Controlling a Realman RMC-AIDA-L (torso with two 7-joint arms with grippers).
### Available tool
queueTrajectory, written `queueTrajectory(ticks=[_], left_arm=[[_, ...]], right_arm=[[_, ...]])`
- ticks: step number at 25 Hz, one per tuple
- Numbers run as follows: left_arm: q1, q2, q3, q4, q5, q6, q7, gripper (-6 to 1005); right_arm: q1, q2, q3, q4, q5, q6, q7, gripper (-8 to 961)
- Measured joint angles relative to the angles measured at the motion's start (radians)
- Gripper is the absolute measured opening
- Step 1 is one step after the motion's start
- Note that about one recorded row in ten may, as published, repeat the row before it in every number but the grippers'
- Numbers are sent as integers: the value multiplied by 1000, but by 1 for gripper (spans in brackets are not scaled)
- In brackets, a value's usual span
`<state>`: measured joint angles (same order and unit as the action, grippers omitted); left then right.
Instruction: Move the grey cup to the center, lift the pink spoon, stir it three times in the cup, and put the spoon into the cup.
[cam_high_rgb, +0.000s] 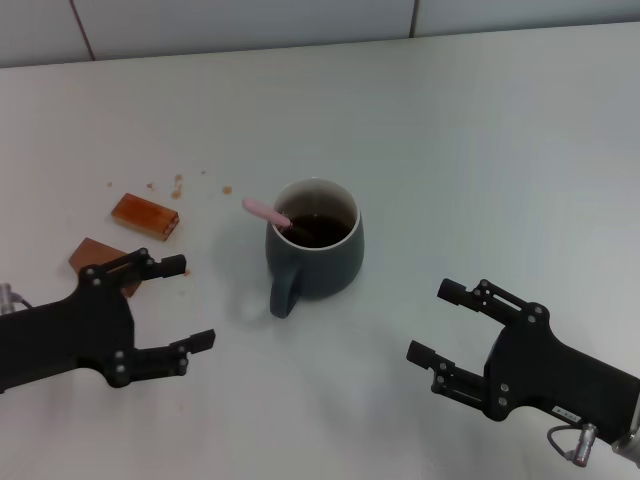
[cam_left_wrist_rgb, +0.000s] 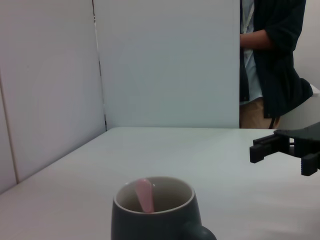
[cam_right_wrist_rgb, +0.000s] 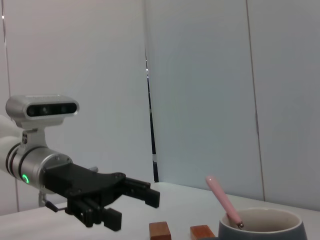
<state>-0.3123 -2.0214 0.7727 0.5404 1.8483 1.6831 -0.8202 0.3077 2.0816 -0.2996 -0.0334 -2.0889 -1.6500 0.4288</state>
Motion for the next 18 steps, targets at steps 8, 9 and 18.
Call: queueTrajectory(ticks=[8, 9, 18], left_arm=[[-3, -23, 5, -7, 10, -29, 6, 859], [-3, -23, 5, -7, 10, -29, 6, 859], [-2, -25, 1, -7, 10, -31, 6, 859]], right_arm=[[4, 0, -1, 0, 0, -7, -1, 754], [5, 0, -1, 0, 0, -7, -1, 754], [9, -1, -1, -3, 0, -7, -1, 754]])
